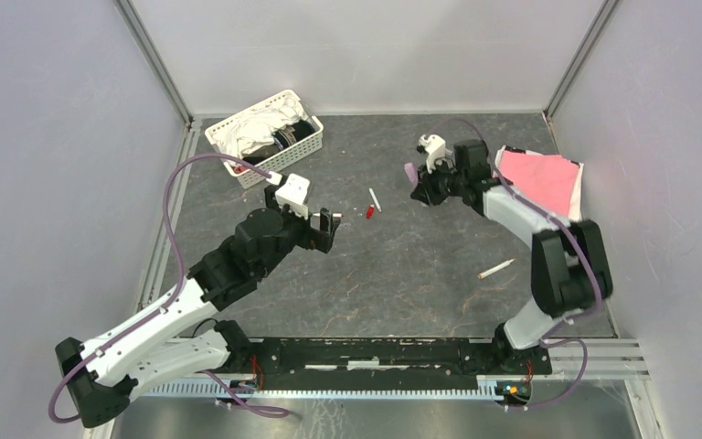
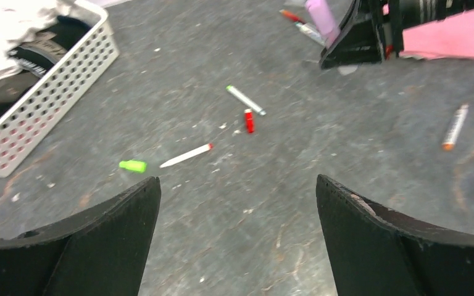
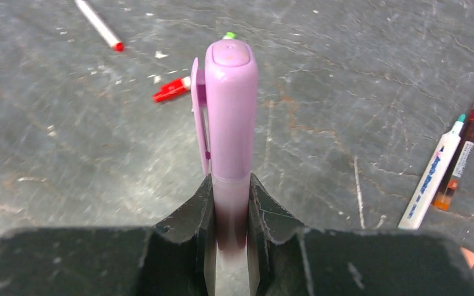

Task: Insert the pens into the pen caps
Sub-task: Place the pen at the center of the board.

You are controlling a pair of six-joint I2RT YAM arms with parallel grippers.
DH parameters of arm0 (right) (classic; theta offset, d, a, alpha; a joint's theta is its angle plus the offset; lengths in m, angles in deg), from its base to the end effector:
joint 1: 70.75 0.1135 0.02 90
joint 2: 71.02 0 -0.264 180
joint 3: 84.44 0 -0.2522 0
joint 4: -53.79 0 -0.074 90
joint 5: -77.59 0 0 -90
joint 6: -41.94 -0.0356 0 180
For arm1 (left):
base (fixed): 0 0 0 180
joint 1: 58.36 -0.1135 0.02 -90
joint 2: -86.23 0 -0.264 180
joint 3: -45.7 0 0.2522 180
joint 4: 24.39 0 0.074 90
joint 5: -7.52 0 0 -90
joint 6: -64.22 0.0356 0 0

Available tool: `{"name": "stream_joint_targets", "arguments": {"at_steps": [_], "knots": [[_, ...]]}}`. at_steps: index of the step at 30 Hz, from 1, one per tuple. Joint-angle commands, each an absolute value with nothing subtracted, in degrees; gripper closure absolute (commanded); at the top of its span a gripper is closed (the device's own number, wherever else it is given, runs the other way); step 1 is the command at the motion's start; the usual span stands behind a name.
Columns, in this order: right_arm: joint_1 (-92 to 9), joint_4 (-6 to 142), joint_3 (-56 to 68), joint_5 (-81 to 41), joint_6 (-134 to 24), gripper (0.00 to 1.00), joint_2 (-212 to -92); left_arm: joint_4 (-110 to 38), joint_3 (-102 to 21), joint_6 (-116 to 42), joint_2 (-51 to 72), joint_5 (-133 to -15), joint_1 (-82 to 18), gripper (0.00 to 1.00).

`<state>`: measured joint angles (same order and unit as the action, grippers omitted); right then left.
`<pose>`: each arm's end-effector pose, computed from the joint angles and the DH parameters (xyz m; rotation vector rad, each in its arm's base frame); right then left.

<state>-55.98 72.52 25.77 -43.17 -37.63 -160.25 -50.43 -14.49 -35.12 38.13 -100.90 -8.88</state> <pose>0.3207 0.1034 0.2289 -0.7605 2.0655 0.6398 0.1352 -0.1408 0.3368 0.4053 1.7777 -0.4391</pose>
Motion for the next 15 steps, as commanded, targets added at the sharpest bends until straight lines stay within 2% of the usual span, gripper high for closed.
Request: {"name": "stream_joint_targets", "arguments": {"at_steps": [1, 8, 15], "knots": [[-56.0, 77.8, 14.2, -38.6, -39.4, 0.95, -170.5, -54.4, -14.2, -30.3, 39.7, -108.8, -9.2, 0.00], [-55.9, 83.2, -3.3, -37.6, -41.5, 0.91, -188.3, -55.0, -13.9, -29.3, 41.1, -110.2, -9.2, 0.00], [-55.9, 82.8, -11.4, -36.5, -44.1, 0.88, -195.9, -55.4, -14.0, -28.8, 39.6, -110.6, -9.2, 0.00]]}}
